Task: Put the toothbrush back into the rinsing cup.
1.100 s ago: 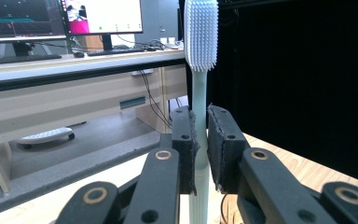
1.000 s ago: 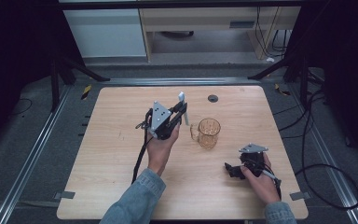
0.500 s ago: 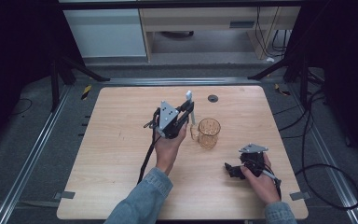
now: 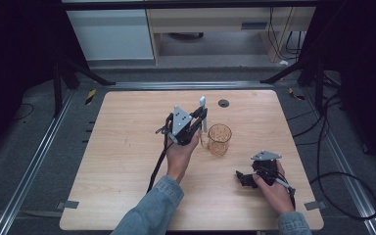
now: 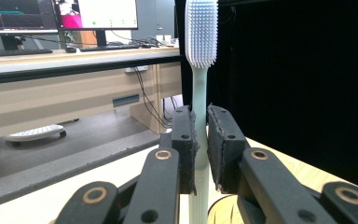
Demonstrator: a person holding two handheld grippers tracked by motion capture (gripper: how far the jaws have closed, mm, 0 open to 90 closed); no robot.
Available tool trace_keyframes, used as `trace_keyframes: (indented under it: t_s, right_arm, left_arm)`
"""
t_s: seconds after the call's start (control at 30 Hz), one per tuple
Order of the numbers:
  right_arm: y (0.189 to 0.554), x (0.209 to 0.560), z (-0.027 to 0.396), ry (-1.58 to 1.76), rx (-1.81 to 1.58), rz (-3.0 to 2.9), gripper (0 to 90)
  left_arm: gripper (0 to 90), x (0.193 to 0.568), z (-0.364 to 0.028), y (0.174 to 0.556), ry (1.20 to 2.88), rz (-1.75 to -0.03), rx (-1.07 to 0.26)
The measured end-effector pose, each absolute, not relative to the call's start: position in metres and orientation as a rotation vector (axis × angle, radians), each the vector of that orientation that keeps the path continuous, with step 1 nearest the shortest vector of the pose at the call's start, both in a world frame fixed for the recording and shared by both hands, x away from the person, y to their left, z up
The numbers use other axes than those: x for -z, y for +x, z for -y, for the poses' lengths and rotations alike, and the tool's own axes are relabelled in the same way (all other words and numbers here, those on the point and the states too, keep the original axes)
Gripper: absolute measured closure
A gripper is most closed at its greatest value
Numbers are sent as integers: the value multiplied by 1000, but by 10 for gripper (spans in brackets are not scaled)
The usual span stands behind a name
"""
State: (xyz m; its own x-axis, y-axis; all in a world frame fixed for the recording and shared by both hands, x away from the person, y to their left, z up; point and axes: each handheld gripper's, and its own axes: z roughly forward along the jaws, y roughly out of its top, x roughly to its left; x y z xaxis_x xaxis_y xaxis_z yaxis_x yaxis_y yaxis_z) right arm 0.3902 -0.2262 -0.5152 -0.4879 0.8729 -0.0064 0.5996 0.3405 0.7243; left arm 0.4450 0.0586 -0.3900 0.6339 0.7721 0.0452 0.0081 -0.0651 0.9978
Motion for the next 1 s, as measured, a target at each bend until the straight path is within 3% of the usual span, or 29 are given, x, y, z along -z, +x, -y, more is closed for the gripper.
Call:
trace_keyframes:
  t_s: [1.0]
  right_arm:
    - [390, 515, 227, 1286, -950, -2225, 4]
  left_arm:
    - [806, 421, -54, 452, 1584, -710, -690]
